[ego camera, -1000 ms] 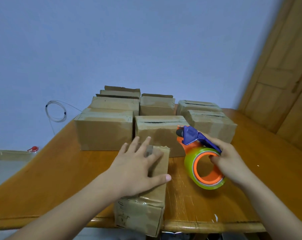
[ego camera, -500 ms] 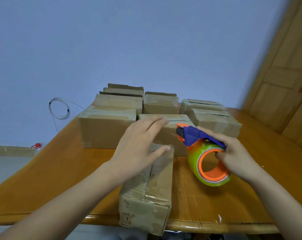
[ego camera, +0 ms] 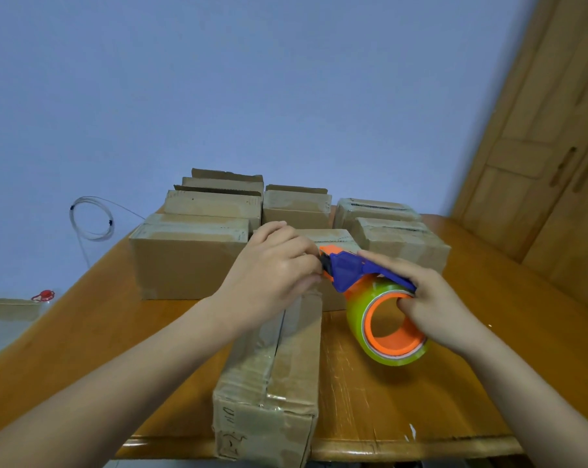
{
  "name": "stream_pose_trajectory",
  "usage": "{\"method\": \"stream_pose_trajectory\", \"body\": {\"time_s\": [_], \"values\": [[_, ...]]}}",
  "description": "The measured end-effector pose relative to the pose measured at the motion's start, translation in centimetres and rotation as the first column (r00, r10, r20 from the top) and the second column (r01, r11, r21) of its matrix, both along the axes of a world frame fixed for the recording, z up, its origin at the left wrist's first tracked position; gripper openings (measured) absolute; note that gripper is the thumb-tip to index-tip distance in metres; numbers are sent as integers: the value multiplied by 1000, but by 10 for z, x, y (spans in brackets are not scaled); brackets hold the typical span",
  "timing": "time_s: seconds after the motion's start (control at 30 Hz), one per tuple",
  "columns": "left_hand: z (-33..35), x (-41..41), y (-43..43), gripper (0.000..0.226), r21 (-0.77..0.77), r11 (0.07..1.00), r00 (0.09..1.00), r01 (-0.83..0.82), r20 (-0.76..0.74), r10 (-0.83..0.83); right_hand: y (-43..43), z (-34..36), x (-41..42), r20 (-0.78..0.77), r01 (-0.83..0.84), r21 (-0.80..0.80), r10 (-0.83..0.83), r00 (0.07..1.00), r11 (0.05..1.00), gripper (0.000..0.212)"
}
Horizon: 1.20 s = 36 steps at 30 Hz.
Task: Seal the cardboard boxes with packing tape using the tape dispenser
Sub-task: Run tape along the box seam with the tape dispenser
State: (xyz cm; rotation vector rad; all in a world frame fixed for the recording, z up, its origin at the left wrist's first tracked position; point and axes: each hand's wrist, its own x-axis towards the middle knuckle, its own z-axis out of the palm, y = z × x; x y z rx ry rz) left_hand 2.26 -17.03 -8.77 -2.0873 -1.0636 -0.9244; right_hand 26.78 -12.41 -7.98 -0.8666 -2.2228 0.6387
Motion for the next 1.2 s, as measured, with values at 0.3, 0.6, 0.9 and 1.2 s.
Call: {"method": "stream_pose_trajectory", "body": {"time_s": [0.3,0.6,0.9,1.2], "values": [[11,-10,7,24,104,992,987,67,-155,-51,5,9,6,161,-4,114,-14,987,993,82],[10,-30,17,27,86,996,973,8,-231,13,17,22,-7,356,-54,327,-70,932,944,80],[10,-48,13,23,117,993,970,29,-244,1,20,19,-16,386,-105,429,-78,919,897,80],[3,-104,-4,29,205,978,985,21,-174,15,35,7,33,322,-10,538,-194,927,843,88]]}}
